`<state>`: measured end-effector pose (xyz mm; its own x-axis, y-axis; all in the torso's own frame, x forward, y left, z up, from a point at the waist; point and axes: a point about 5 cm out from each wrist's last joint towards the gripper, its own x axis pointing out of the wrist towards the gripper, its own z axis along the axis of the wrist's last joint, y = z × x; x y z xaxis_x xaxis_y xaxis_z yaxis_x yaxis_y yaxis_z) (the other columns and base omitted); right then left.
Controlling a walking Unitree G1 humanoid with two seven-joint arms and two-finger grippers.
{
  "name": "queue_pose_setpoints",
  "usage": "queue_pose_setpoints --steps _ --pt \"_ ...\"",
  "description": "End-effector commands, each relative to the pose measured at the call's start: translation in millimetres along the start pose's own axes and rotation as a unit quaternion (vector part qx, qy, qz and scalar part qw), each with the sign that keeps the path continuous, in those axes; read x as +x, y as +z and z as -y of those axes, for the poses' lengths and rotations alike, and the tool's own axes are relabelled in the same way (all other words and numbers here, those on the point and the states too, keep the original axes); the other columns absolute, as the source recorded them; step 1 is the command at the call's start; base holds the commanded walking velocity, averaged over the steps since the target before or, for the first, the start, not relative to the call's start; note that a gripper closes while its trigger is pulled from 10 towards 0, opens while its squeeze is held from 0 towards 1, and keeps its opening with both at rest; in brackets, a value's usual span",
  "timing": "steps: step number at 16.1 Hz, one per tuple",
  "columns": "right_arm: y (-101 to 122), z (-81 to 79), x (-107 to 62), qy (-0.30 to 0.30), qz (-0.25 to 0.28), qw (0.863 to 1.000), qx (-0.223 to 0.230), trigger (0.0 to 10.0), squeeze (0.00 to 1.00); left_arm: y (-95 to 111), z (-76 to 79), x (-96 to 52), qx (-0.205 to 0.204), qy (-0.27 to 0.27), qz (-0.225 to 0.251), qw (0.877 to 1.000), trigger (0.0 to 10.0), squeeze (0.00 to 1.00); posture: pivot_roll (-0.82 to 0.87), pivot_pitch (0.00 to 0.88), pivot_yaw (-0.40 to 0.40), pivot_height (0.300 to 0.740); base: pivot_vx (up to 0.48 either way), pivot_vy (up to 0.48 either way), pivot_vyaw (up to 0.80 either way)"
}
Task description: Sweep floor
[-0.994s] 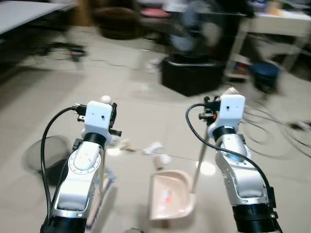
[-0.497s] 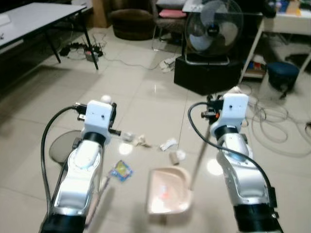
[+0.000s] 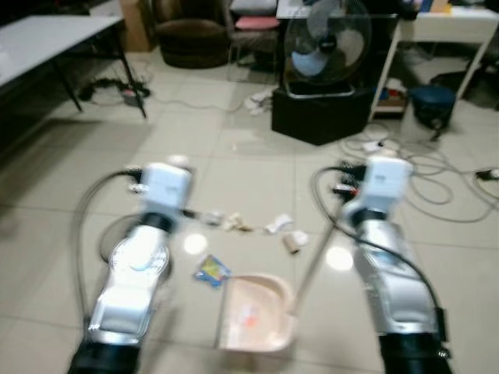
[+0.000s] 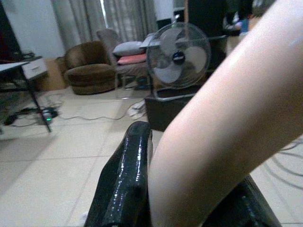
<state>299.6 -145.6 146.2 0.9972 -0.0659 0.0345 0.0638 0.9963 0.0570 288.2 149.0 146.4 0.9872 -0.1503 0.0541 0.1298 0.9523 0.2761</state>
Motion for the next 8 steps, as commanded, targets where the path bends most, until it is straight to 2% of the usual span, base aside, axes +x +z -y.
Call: queue_pose_setpoints --steps 1,6,7,8 --pt "11.2 -4.2 1.8 0.005 0.024 1.0 -0.007 10.0 0.0 6.8 -7.4 1.7 0.006 0.009 0.017 1.0 10.0 0.0 -0.08 0.0 0.044 0.74 0.0 0.398 0.0" --pt "10.2 -2.1 0.9 0.0 0.021 1.0 -0.009 10.0 0.0 4.6 -6.2 0.5 0.007 0.008 0.015 1.0 10.0 0.0 -0.09 0.0 0.044 0.74 0.0 0.403 0.0" --pt "9.5 -0.6 0.5 -0.002 0.017 1.0 -0.007 10.0 0.0 8.0 -5.6 0.8 0.025 0.006 0.024 0.999 10.0 0.0 -0.09 0.0 0.047 0.74 0.0 0.0 0.0" --pt "9.3 -0.1 0.5 -0.002 0.016 1.0 -0.005 10.0 0.0 9.5 -5.1 1.2 0.037 0.004 0.027 0.999 10.0 0.0 -0.09 0.0 0.047 0.74 0.0 -0.48 0.0"
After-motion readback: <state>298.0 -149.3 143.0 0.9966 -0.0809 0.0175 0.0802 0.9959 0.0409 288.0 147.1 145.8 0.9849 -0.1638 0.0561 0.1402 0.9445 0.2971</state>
